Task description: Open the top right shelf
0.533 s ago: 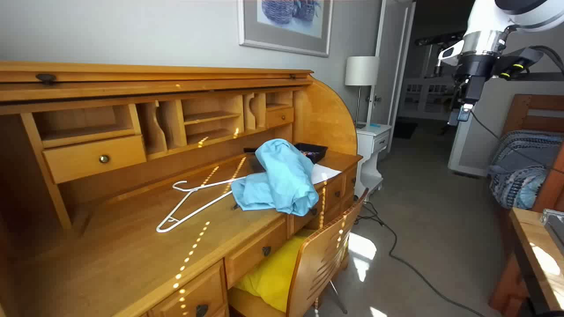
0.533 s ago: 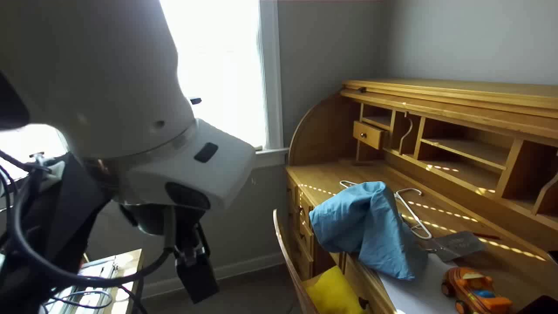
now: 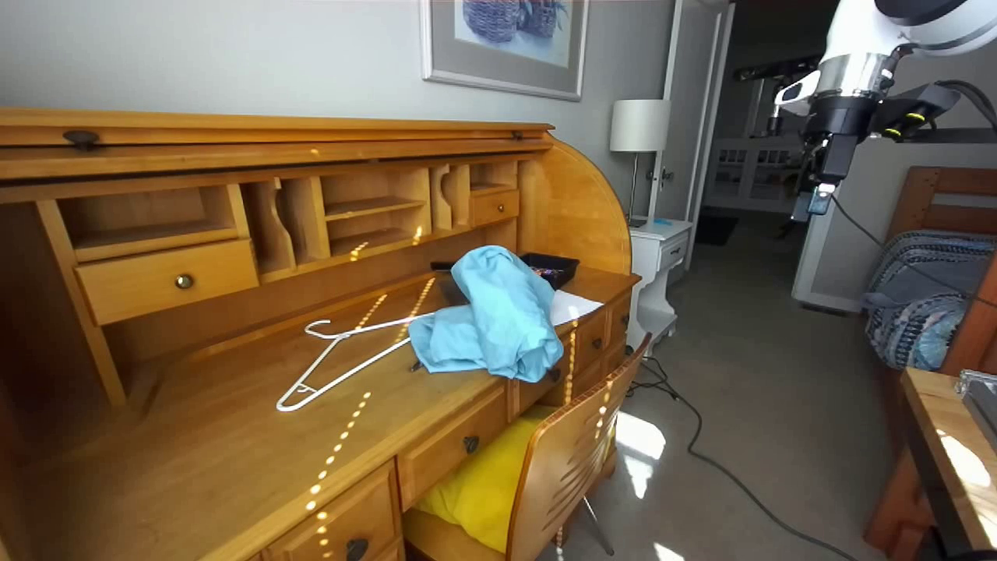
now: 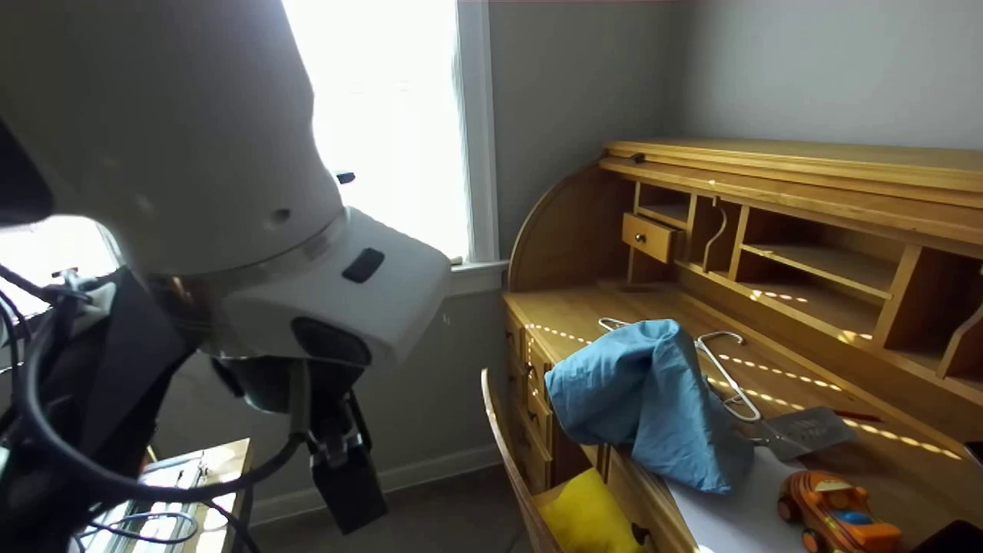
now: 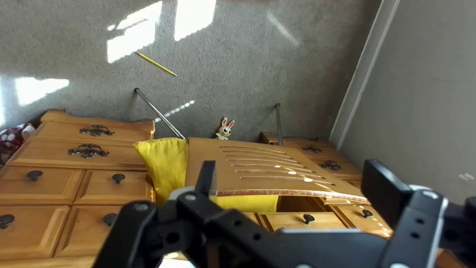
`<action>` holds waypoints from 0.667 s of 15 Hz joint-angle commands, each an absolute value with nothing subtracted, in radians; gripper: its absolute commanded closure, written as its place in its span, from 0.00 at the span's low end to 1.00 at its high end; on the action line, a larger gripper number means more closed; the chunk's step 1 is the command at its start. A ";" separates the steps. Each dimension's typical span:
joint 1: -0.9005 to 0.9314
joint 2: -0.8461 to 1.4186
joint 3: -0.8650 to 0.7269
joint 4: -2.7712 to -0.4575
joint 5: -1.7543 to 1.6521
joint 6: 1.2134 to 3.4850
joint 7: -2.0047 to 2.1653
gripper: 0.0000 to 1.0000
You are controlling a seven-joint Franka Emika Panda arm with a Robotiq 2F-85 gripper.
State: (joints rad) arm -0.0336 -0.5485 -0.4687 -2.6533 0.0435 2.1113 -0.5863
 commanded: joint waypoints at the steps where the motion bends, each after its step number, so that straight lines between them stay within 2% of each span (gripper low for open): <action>1: -0.052 -0.469 -0.455 -2.666 0.081 2.265 -0.644 0.00; 10: -0.004 -0.182 -0.466 -2.668 0.286 2.789 -0.615 0.00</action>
State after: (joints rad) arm -0.0293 -0.2917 -0.4629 -2.6951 0.1756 2.6727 -0.6142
